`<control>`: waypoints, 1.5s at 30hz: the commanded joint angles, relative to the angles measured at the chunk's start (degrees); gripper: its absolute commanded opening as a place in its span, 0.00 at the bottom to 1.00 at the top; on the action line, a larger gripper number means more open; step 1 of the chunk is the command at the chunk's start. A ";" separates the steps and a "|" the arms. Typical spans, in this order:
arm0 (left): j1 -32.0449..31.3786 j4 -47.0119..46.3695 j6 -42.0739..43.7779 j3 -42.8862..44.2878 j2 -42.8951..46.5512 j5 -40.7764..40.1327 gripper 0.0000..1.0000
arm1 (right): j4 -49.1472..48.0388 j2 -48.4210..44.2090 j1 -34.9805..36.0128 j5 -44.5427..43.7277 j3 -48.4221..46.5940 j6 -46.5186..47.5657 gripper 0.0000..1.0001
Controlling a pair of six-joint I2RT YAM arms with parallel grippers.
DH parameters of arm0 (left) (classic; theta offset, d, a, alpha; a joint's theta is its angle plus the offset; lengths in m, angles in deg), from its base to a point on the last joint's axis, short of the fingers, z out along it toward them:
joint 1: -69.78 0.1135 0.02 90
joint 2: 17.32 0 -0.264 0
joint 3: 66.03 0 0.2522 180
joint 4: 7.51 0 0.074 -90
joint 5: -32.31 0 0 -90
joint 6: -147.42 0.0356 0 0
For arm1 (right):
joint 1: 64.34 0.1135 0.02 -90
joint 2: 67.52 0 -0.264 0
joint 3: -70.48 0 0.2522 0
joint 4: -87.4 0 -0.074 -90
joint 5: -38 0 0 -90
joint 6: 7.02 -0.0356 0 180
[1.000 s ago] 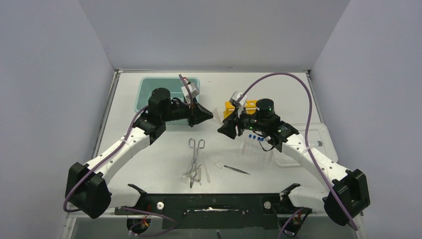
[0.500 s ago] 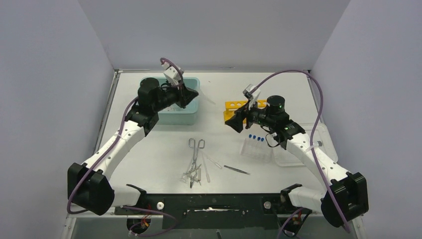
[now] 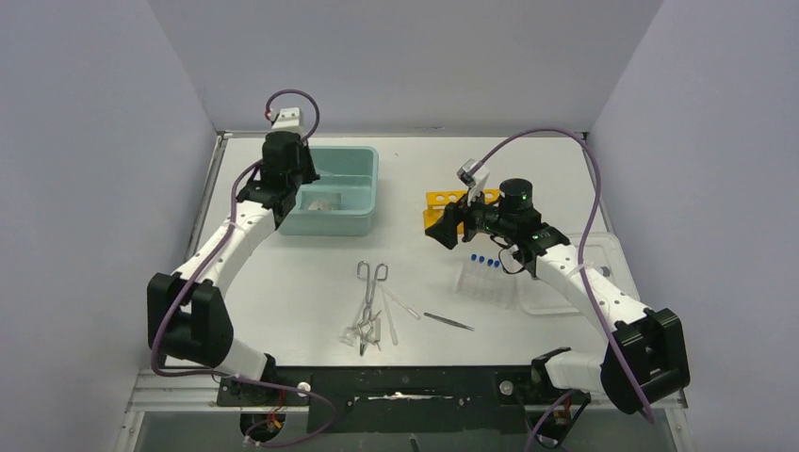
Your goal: Organize the chemistry lab equipment
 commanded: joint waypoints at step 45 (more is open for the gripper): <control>3.92 4.25 -5.29 4.50 1.54 8.28 0.56 | 6.73 3.90 7.77 -12.24 -2.49 6.33 0.73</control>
